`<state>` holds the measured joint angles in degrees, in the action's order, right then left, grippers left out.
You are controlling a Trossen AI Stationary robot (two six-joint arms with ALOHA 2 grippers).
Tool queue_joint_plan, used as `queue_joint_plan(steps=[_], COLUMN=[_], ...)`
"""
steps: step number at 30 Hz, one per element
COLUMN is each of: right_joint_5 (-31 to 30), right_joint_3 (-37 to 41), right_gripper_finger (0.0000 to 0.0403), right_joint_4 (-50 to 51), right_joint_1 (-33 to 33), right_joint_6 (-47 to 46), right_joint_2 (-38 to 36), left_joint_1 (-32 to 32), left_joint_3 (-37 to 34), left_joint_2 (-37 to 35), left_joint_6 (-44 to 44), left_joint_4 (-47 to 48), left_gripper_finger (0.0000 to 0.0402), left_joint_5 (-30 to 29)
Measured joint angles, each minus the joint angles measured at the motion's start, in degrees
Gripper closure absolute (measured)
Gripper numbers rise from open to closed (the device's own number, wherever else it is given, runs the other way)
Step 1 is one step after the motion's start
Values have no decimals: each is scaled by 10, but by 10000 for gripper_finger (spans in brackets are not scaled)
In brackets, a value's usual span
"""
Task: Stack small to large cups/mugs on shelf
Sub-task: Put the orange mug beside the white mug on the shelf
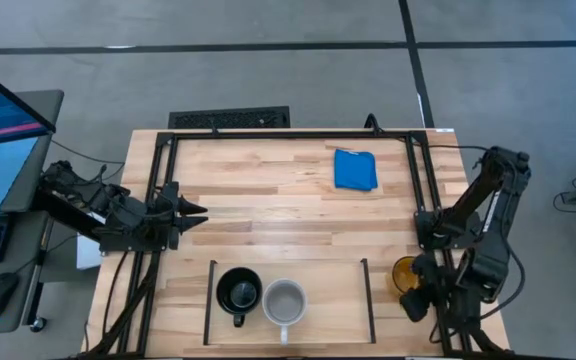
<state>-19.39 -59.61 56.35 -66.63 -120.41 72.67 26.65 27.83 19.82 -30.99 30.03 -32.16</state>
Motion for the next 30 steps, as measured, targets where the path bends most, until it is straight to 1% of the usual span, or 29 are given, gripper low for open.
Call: queue_joint_plan(steps=[3,7,10,13,16,22,30], right_joint_5=[13,19,58,106,132,133,131], right_joint_3=[0,0,0,0,0,0,0], right_gripper_finger=[217,218,216,214,214,215,213], right_joint_4=[-23,20,42,33,6,-13,-13], right_joint_1=[0,-2,-5,1,4,3,4], right_joint_6=[-6,-54,-72,-82,-90,-68,-67], right_joint_2=[-8,-8,-7,-7,-7,-2,-2], left_joint_1=[0,0,0,0,0,0,0], left_joint_3=[0,0,0,0,0,0,0], left_joint_2=[0,0,0,0,0,0,0], left_joint_6=[2,3,2,0,0,0,-1], left_joint_4=[0,0,0,0,0,0,1], left_gripper_finger=[283,283,283,283,283,283,283], left_joint_5=[0,-6,-13,-13,-13,-14,-22])
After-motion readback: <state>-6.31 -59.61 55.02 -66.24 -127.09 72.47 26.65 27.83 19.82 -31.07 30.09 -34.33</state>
